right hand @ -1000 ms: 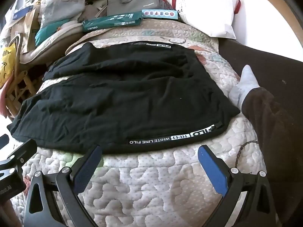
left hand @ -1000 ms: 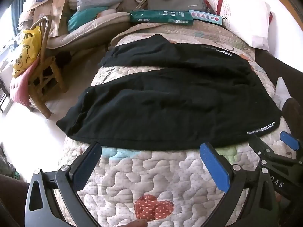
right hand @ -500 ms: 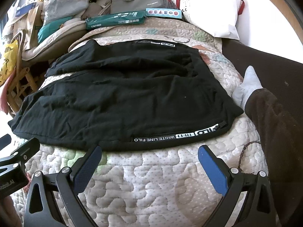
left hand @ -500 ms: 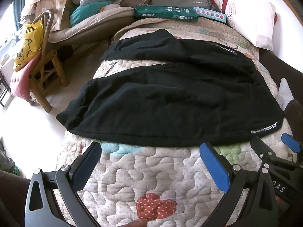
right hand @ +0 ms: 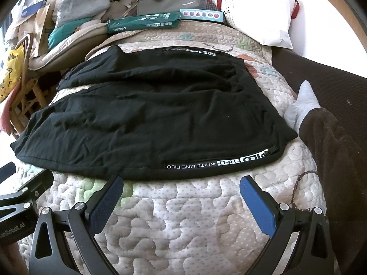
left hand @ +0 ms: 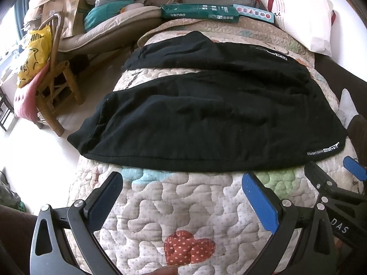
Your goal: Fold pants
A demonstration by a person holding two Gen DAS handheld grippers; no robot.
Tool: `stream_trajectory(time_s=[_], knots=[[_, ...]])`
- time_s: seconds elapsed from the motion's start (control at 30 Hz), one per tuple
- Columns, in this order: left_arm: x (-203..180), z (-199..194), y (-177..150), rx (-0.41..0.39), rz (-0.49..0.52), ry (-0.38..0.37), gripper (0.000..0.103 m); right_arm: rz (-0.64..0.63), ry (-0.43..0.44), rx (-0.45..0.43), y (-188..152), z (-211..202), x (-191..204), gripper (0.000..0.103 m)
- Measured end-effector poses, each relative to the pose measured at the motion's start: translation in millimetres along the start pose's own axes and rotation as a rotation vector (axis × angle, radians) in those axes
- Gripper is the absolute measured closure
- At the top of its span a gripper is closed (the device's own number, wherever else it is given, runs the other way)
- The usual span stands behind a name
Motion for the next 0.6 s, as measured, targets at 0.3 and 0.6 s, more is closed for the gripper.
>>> stream_trajectory(time_s=[0.3, 0.6], knots=[[4, 4, -2, 0.026, -0.02, 0.001, 0.0, -0.011, 0.003, 0.006, -5, -2, 5, 0.0], [6, 11, -7, 0.056, -0.033, 0.015, 0.0, -0.036, 0.012, 0.022, -11, -1, 10, 0.0]])
Point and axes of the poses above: each gripper's, at about its wrist camera, not at the fingertips, and z roughly the way its jaws point, x to its left, y to its top, the point moved 1 cm from there along z, roughly the way its jaws point, and after that the axes turned 14 degrees about -y, right-handed, at the moved point
